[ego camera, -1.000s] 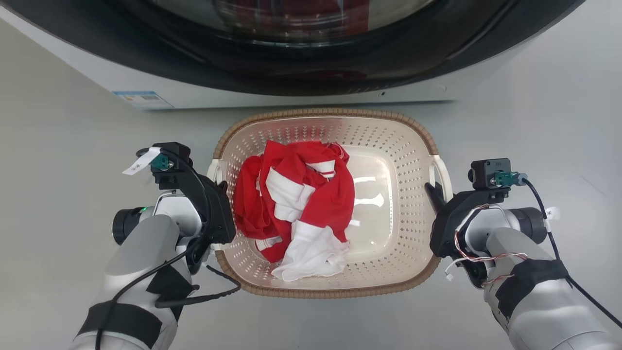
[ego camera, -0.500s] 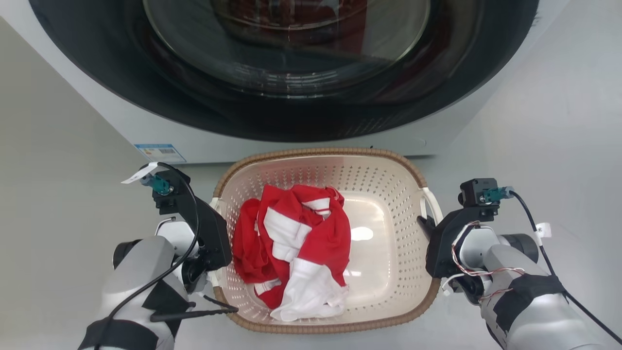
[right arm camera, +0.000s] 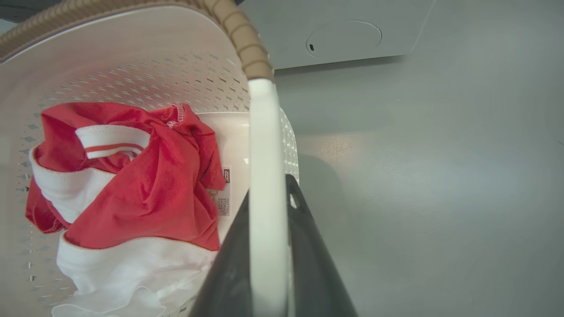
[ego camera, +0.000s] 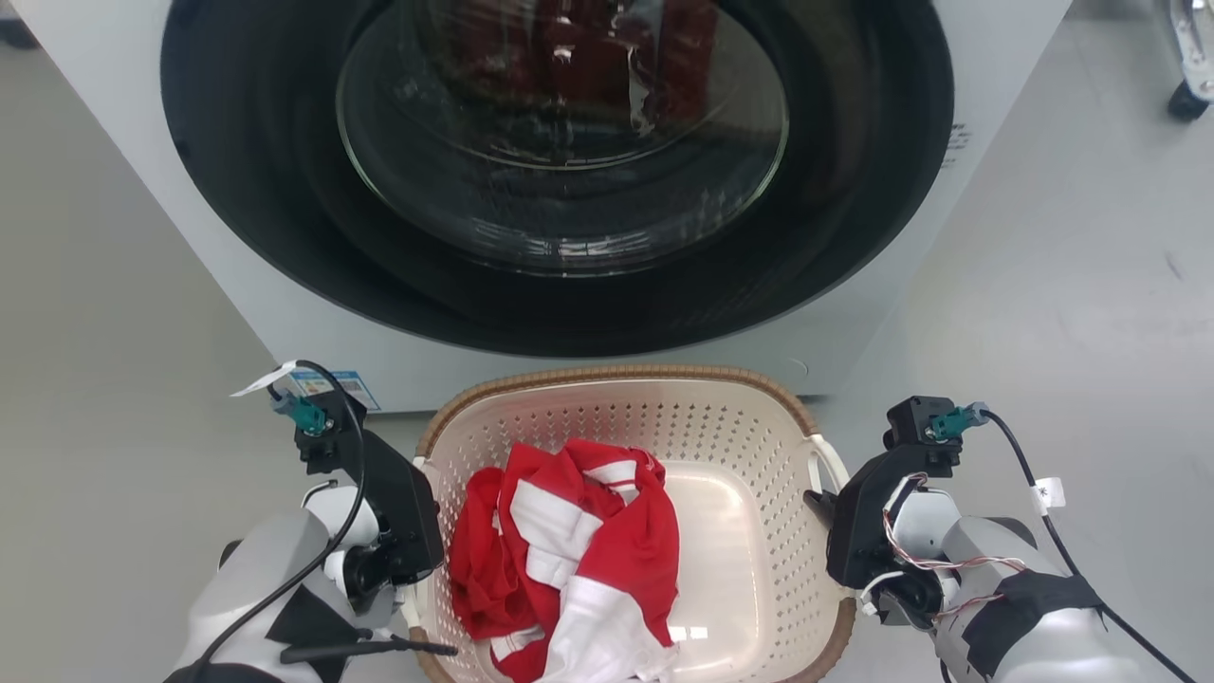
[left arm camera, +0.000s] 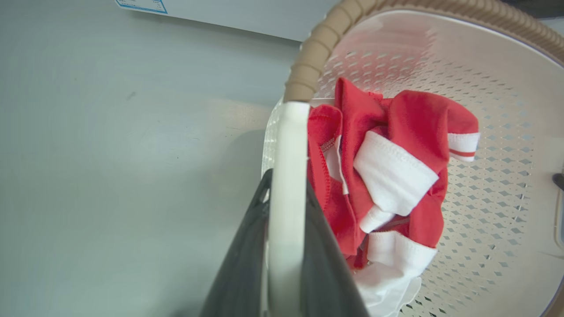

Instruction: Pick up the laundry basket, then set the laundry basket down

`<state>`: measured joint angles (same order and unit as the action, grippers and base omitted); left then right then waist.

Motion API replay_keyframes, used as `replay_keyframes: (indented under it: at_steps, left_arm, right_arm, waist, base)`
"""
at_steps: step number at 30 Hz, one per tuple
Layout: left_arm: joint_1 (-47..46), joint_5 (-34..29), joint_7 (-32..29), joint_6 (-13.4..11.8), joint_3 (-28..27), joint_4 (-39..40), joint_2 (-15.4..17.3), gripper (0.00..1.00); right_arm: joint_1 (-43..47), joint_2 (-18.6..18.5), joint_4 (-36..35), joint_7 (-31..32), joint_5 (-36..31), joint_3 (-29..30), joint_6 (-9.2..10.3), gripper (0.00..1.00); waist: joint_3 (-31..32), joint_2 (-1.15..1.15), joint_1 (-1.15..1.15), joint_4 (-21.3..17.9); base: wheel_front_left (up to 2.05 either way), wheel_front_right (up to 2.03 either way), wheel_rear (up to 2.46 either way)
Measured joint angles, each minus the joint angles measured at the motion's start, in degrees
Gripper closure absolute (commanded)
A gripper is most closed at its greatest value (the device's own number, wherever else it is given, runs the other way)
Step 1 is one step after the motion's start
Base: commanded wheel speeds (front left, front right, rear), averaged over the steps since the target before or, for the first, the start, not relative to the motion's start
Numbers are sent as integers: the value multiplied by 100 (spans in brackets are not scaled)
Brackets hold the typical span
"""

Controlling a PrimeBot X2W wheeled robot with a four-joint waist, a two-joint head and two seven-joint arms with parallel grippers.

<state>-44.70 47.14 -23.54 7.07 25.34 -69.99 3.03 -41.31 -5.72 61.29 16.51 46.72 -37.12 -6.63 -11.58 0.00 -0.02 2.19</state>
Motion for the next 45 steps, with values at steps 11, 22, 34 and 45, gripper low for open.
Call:
replay_keyframes:
  at_steps: [11,22,34,45]
  left_arm:
    - [264,249,-320,0,-1,-18,52,100]
    - [543,407,-619,0,27,-18,64,100]
    - [645,573,-695,0,62,-3,104,100]
    - [673,620,-720,-1,98,42,140,100]
  right_arm:
    - [141,14,53,498,381,-99,1,100]
    - [330,22,154,873,679,-185,1,100]
    - [376,25,153,1024,827,-260,7,100]
    - [383,29,147,1072,927,-327,7,100]
  waist:
    - [578,0,1,-65]
    - [979,0,1,-139]
    - [1058,0,1,-157]
    - [1072,0,2,-168]
  base:
    - [0,0,0]
    - [0,0,0]
    - [0,0,0]
    - [0,0,0]
